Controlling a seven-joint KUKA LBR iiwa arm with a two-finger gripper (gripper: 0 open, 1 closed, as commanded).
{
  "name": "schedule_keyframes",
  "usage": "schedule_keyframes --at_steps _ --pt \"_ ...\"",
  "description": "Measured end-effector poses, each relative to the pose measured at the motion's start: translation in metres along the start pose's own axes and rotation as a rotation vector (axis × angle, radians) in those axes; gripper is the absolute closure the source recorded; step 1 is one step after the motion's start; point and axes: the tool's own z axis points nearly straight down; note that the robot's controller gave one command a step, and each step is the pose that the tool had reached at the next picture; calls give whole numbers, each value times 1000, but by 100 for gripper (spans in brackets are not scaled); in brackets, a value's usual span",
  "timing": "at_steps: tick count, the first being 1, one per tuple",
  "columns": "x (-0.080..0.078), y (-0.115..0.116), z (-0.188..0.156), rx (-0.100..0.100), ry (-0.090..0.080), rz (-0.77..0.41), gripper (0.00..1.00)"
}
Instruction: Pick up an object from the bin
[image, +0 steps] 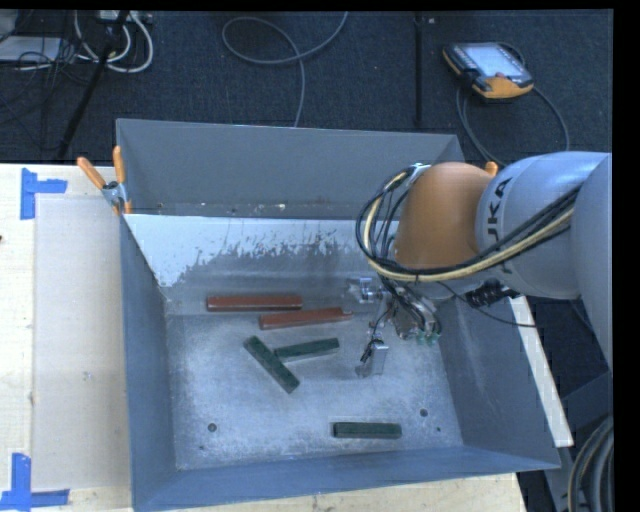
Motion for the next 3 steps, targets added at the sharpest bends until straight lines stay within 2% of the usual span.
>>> schedule_keyframes --at_steps 1,2,3 --pt "-3 36 16 0 3 -39 0" --pt "1 70 30 1 -1 -99 100" --pt "1 70 30 1 -1 -100 100"
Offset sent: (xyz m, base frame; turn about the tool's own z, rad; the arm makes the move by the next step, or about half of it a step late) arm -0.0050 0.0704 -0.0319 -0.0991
